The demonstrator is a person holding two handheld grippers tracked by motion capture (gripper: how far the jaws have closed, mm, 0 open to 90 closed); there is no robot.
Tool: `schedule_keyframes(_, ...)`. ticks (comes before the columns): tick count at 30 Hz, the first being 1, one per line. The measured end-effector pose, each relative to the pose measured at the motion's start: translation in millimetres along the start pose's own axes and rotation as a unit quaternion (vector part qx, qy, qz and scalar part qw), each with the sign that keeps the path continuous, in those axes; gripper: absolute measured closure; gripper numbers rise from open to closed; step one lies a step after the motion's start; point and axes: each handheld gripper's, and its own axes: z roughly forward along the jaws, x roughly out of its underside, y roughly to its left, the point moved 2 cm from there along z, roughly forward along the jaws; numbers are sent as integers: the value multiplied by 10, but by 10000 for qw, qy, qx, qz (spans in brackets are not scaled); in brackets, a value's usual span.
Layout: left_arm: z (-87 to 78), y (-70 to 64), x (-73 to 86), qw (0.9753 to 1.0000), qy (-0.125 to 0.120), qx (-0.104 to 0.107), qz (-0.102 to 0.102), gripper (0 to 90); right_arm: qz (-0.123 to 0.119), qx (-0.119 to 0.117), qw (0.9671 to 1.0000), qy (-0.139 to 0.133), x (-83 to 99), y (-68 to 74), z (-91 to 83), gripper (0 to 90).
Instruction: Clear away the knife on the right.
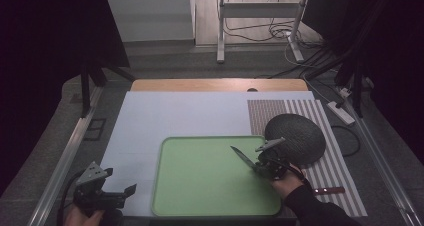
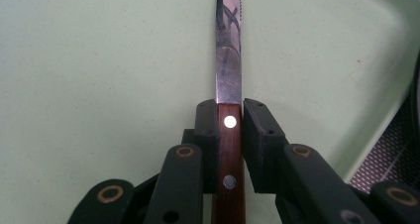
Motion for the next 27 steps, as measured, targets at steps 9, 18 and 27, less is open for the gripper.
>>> schedule_keyframes(9, 2, -1, 0, 10000, 10, -12, 1, 20, 84, -225, 9996, 125, 7, 4, 22, 752)
schedule_keyframes(18, 4, -1, -1, 10000, 17, -19, 2, 21, -81, -269, 9991, -307, -85, -32, -160, 809)
schedule_keyframes(27, 4, -1, 1, 10000, 24, -31, -1, 21, -778, -580, 9953, 44, -270, 165, 59, 895)
